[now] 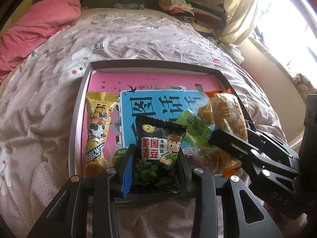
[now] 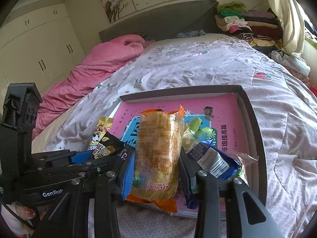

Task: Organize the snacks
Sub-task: 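Lower the green-pea bag into the tray with left tool while right lowers the bread bag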

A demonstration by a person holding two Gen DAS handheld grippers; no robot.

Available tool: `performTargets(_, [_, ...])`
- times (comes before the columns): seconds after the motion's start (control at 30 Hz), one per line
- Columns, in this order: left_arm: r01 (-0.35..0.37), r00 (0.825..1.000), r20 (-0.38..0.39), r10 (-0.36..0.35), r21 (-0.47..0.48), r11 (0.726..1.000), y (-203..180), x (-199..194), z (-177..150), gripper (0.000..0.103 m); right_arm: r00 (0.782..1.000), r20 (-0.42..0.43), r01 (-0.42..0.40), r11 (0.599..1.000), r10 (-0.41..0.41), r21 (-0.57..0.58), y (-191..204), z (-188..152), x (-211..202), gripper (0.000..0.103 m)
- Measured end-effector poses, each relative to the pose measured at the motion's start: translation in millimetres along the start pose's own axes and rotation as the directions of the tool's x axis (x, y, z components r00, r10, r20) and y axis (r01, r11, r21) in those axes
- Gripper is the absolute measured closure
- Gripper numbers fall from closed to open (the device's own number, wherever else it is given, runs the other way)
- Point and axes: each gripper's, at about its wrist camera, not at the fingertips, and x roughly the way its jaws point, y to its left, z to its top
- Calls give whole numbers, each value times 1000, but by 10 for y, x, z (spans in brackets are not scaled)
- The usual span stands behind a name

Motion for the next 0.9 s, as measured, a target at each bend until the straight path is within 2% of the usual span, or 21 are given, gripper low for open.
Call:
performTargets(0.77, [-10,1000,2,10,1,1000,15,25,10,64,1000,-10,8,1000,-8,4,22,-54,75,61])
performTargets(0.9, [-8,1000,-1,8,4,1000,12,16,3,64,1000,-9,-2,1000,2,4,27,-64,54,58])
